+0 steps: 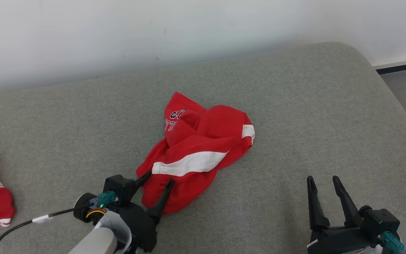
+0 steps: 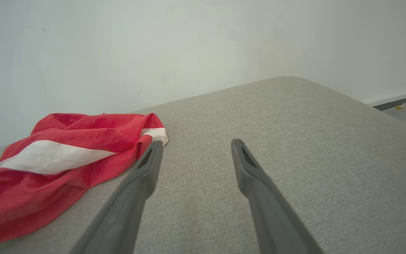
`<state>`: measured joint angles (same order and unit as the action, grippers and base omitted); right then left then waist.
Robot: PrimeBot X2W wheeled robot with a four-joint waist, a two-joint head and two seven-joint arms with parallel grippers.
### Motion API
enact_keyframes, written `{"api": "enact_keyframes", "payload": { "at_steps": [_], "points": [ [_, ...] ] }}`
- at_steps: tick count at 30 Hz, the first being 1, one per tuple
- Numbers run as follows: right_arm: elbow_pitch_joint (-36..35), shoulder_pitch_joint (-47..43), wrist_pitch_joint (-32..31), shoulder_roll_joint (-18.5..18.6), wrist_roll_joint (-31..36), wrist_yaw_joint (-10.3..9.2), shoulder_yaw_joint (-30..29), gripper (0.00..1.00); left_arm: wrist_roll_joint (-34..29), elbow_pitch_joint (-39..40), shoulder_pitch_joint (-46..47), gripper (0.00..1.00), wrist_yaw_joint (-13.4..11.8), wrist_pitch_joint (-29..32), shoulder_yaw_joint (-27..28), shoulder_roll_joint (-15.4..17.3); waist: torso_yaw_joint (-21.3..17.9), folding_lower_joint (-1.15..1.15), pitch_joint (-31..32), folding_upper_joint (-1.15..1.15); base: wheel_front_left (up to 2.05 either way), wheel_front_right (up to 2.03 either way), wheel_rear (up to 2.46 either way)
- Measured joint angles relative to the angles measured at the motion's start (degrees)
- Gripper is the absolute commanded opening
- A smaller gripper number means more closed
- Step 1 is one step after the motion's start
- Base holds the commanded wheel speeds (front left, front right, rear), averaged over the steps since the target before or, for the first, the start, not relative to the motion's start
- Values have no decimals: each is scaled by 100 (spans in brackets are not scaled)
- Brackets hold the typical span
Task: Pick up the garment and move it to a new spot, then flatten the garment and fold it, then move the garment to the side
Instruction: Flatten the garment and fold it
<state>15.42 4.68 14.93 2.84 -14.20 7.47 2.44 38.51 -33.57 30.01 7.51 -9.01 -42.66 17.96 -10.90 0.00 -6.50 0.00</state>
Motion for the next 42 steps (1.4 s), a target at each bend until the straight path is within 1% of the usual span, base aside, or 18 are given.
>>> {"api": "enact_keyframes", "payload": {
  "at_steps": [1, 2, 3, 4, 5, 9, 13, 15, 18, 22, 25, 27, 30, 33, 34, 35, 38, 42],
  "points": [
    [-2, 2, 1, -1, 0, 0, -1, 100, 89, -46, 43, 89, 0, -11, -46, -27, -15, 0, -11, 0, 0, 0, 0],
    [-2, 3, 4, -1, 0, 0, -9, 100, 198, -90, 82, 42, 0, -35, -85, -53, -26, 0, -20, 0, 0, 0, 0],
    [-2, 4, 4, -1, 1, 0, -15, 100, 308, -145, 116, 24, 0, -38, -134, -80, -33, 0, -26, 0, 0, 0, 0],
    [-2, 6, 5, 0, 1, 0, -20, 100, 330, -227, 161, 0, 0, 1, -227, -83, -37, 0, -29, 0, 0, 0, 0],
    [-10, 7, 5, 0, 8, 0, -30, 100, 324, -270, 201, 0, 0, -23, -338, -65, -38, 0, -28, 0, 0, 0, 0],
    [-108, 2, 7, -1, 10, 0, -109, 100, 411, -367, 381, 0, 0, -341, -371, -40, -6, 0, -1, 0, 0, 0, 0],
    [-89, -48, 10, -1, -1, 0, -123, 100, 240, -366, 607, 0, -7, -528, -248, 140, 119, 0, 46, 0, 0, 0, 0],
    [-89, -102, 21, -1, -37, 0, -114, 100, 160, -230, 638, 0, -65, -572, -112, 227, 204, 0, 78, 0, 0, 0, 0],
    [-71, -139, 22, -1, -37, 0, -111, 100, -53, 208, 600, 0, -176, -588, 63, 369, 354, 0, 134, 0, 0, 0, 0],
    [-82, -163, 21, -1, -37, 0, -130, 100, -342, 1015, 17, 0, -333, -603, 293, 522, 571, -1, 205, 0, 0, 0, 0],
    [-80, -213, 22, 0, -36, 0, -142, 100, -504, 1493, -593, 0, -457, -602, 377, 536, 736, -1, 241, 0, 0, 0, 0],
    [-64, -230, 21, -1, -34, 0, -144, 100, -521, 1715, -1017, 0, -509, -603, 467, 445, 843, -1, 256, 0, 0, 0, 0],
    [-57, -227, 21, -1, -32, 0, -143, 100, -643, 1708, -1422, 0, -561, -602, 469, 364, 940, -1, 265, 0, 0, 0, 0],
    [-31, -224, 21, -2, -21, 0, -140, 100, -631, 1615, -1914, 0, -582, -602, 622, 90, 1058, -1, 277, 0, 0, 0, 0],
    [-16, -224, 21, -2, -15, 0, -145, 100, -635, 1570, -2048, 13, -582, -603, 698, -11, 1088, -1, 282, 0, 0, 0, 0],
    [-9, -224, 21, -1, -14, 0, -146, 100, -625, 1533, -2163, 99, -582, -603, 808, -112, 1114, -1, 289, 0, 0, 0, 0],
    [7, -224, 21, -2, 12, 0, -153, 100, -800, 1470, -2340, 100, -515, -603, 1004, -276, 1169, -1, 322, 0, 0, 0, 0],
    [34, -229, 21, -1, 19, 0, -159, 100, -1059, 1830, -2430, 100, -390, -603, 1513, -461, 1214, -1, 398, 0, 0, 0, 0]
  ]
}}
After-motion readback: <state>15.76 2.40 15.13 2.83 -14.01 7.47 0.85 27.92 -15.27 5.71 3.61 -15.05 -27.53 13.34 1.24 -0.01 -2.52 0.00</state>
